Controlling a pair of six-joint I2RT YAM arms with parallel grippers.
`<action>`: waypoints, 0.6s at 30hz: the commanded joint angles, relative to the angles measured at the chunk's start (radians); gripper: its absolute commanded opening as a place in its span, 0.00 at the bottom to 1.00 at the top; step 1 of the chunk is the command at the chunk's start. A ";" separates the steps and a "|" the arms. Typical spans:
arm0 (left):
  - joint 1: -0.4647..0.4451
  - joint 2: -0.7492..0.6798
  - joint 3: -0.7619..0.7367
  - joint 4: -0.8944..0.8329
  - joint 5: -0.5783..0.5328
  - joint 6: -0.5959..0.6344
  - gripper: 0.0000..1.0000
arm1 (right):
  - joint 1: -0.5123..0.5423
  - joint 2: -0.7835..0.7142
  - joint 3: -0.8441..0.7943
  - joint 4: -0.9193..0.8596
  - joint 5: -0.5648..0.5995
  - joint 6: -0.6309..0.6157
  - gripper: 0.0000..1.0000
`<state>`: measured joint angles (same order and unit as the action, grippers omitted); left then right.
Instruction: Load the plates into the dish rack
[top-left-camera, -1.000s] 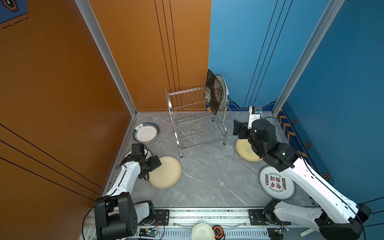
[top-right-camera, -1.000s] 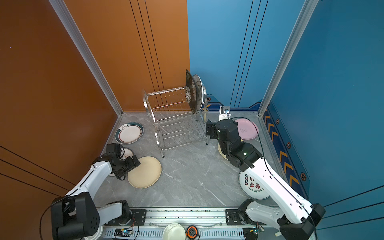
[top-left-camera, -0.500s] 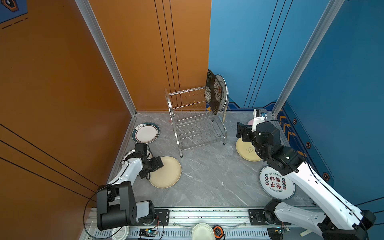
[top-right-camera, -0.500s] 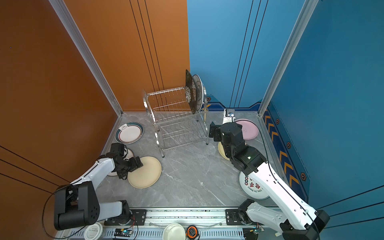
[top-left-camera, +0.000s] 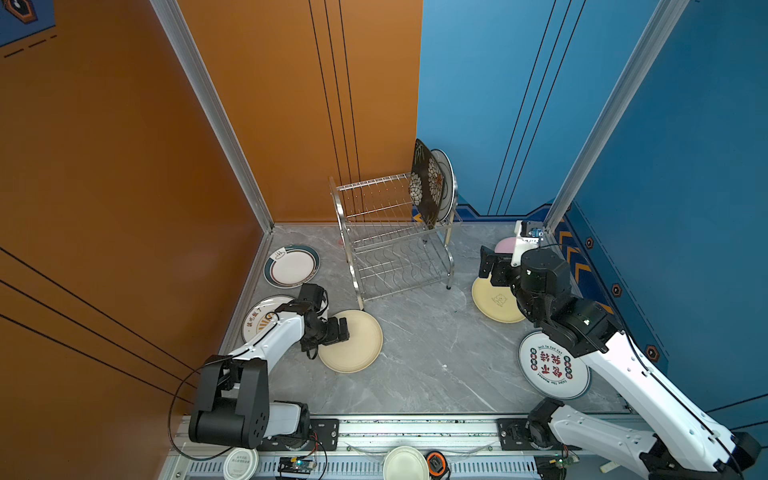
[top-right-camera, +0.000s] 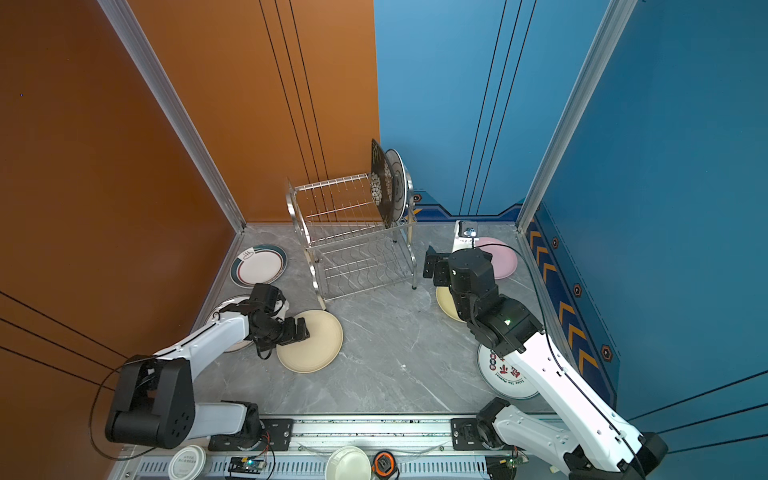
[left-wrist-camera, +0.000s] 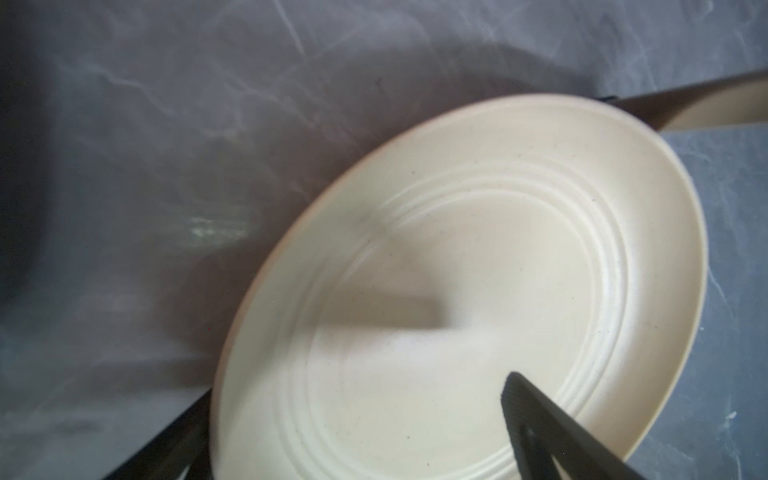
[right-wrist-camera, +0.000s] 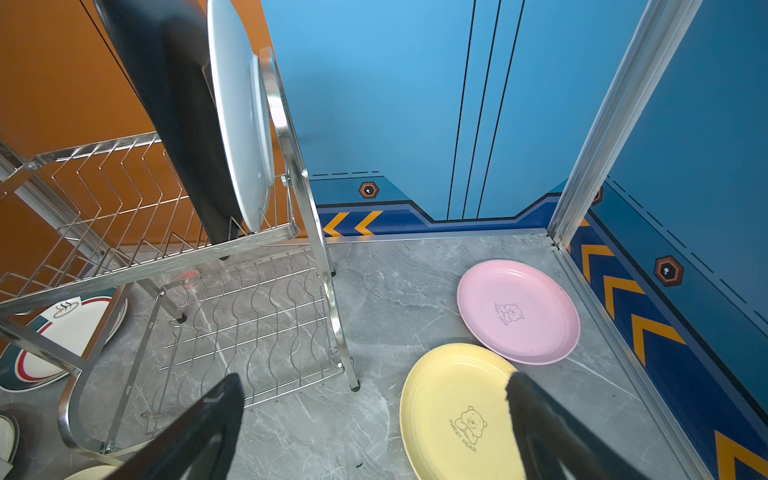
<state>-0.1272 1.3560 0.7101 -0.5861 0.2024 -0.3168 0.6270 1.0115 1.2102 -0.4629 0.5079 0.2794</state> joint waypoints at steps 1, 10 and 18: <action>-0.053 0.011 0.032 -0.001 0.051 0.019 0.98 | -0.008 -0.013 -0.012 -0.026 -0.026 0.017 0.99; -0.025 -0.036 -0.015 0.049 0.057 -0.054 0.99 | -0.023 -0.011 -0.017 -0.026 -0.060 0.028 0.99; 0.042 -0.044 -0.059 0.091 0.031 -0.102 0.66 | -0.039 -0.028 -0.031 -0.036 -0.076 0.040 0.99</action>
<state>-0.0967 1.3159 0.6701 -0.5148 0.2436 -0.3874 0.5949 1.0069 1.1942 -0.4694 0.4500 0.2966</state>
